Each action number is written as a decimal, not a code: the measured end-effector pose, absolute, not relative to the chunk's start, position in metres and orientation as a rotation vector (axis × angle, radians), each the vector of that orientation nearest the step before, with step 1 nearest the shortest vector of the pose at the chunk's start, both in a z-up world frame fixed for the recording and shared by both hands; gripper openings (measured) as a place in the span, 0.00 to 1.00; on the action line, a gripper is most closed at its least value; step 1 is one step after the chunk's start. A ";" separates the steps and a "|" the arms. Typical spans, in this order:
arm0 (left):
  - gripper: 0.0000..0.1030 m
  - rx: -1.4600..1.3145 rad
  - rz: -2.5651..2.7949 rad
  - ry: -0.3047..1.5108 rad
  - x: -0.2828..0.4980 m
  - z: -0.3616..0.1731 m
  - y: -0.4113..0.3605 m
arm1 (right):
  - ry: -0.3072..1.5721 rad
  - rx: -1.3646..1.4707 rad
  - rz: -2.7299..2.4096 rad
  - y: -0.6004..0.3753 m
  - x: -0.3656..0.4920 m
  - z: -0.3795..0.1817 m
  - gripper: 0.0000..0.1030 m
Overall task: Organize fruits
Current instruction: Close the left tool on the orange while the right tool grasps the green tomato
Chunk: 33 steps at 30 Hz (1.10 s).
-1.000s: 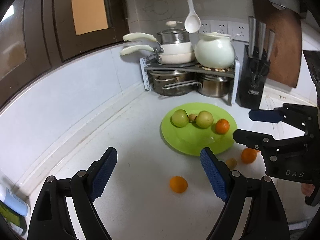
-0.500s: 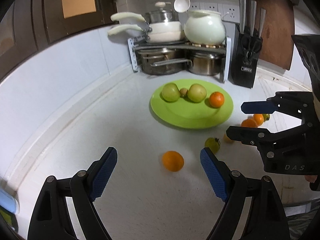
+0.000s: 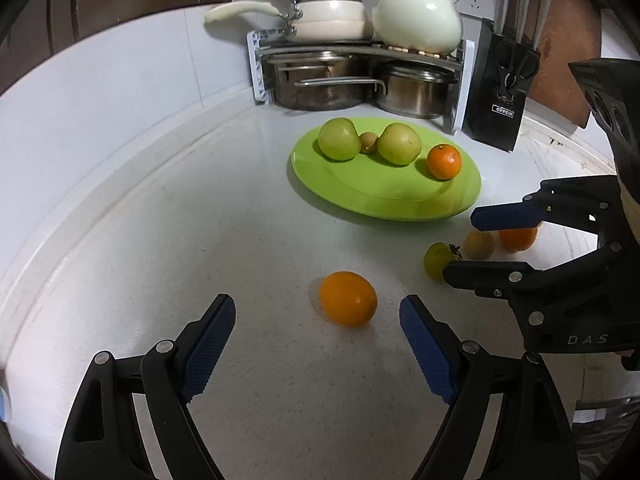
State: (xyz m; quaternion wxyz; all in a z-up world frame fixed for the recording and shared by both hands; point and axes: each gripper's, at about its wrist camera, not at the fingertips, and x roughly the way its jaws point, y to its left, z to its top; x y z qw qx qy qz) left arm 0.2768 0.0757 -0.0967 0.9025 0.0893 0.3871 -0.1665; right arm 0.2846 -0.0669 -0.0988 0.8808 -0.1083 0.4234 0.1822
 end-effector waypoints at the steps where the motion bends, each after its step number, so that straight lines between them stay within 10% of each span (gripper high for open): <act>1: 0.81 0.178 -0.348 0.806 0.278 -0.098 0.075 | 0.886 -0.228 0.383 -0.066 0.287 -0.100 0.53; 26: 0.35 0.096 -0.393 0.903 0.301 -0.119 0.063 | 0.971 -0.240 0.430 -0.064 0.308 -0.123 0.30; 33: 0.34 0.088 -0.383 0.893 0.298 -0.116 0.063 | 0.953 -0.234 0.430 -0.066 0.304 -0.118 0.29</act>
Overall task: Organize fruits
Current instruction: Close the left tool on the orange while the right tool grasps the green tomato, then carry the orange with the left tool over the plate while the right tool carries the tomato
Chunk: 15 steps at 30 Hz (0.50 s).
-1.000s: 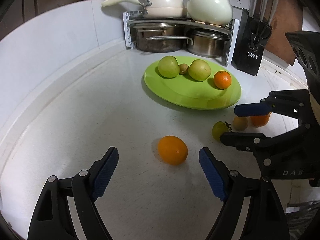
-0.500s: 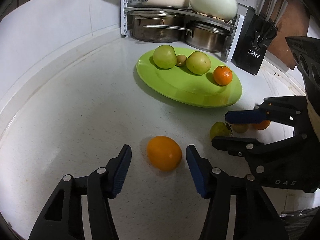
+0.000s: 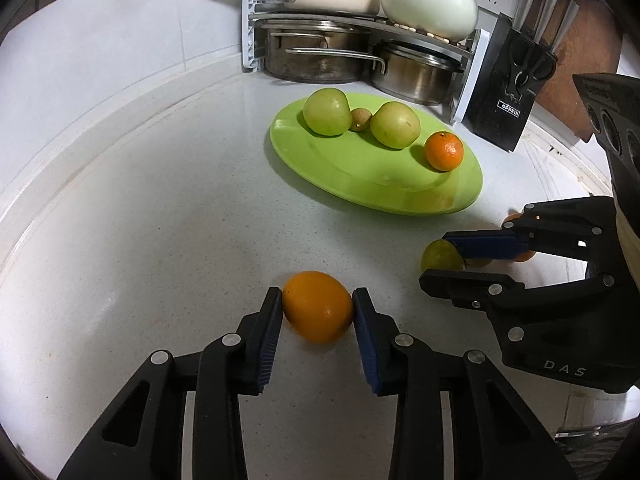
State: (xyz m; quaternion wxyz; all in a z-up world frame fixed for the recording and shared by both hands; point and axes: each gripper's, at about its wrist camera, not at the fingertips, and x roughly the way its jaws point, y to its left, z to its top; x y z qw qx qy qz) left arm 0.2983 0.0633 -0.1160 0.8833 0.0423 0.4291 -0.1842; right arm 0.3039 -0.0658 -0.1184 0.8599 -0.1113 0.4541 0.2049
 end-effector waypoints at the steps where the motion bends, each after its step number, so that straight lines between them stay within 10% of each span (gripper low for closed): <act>1: 0.34 0.085 -0.381 0.891 0.298 -0.115 0.064 | 0.950 -0.232 0.429 -0.066 0.303 -0.117 0.29; 15: 0.34 0.073 -0.364 0.825 0.282 -0.088 0.062 | 0.881 -0.199 0.417 -0.072 0.287 -0.091 0.29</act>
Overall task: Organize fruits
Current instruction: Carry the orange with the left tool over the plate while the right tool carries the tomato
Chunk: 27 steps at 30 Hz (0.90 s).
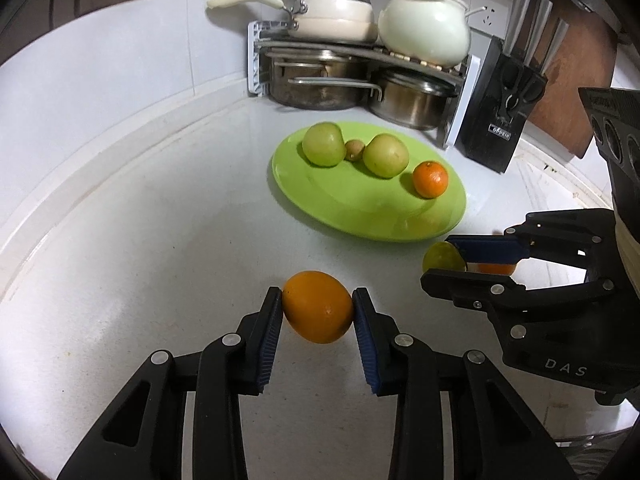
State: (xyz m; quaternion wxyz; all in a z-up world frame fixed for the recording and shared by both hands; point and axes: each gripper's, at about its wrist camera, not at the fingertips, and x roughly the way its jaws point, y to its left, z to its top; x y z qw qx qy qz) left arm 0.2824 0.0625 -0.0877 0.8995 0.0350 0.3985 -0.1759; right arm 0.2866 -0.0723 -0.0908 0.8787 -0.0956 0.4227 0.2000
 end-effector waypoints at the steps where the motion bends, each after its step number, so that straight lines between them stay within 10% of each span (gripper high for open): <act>1: 0.34 0.072 -0.364 0.820 0.281 -0.085 0.062 | 0.875 -0.195 0.417 -0.073 0.285 -0.088 0.29; 27: 0.34 0.103 -0.385 0.659 0.265 -0.019 0.015 | 0.707 -0.115 0.342 -0.123 0.264 -0.025 0.29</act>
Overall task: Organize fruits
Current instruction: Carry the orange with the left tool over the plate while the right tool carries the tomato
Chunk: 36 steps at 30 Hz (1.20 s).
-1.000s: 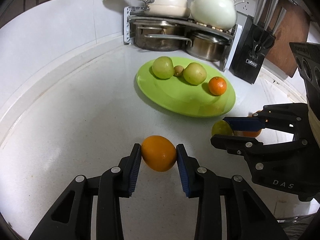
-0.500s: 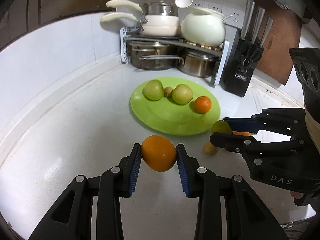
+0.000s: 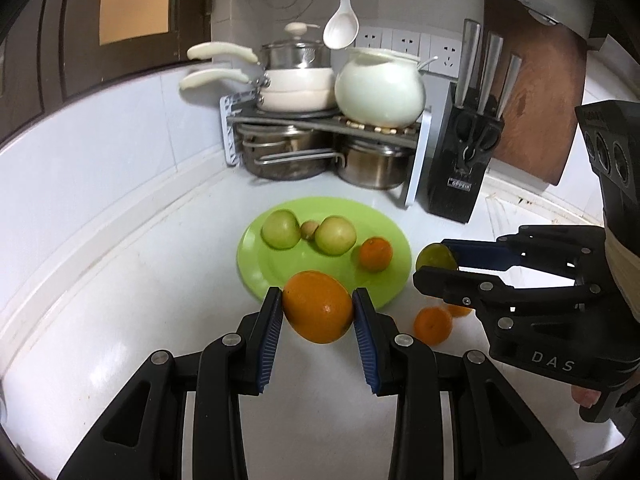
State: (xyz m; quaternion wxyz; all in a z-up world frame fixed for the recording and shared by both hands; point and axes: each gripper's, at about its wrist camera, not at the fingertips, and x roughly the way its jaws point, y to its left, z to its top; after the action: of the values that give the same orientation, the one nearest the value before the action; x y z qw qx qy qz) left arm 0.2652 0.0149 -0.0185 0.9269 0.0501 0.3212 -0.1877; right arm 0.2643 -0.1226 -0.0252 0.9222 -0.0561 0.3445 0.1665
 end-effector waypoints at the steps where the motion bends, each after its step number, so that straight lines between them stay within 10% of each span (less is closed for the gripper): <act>1: 0.34 0.103 -0.385 0.654 0.266 -0.016 0.014 | 0.705 -0.110 0.338 -0.125 0.265 -0.023 0.29; 36: 0.34 0.125 -0.360 0.765 0.360 -0.034 -0.037 | 0.791 -0.087 0.306 -0.161 0.370 -0.038 0.29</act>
State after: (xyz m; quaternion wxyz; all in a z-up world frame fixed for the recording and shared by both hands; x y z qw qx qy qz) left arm 0.3605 -0.0369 -0.0340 0.9101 0.0608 0.3709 -0.1748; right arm 0.3703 -0.1612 -0.0383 0.9105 -0.0421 0.3837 0.1486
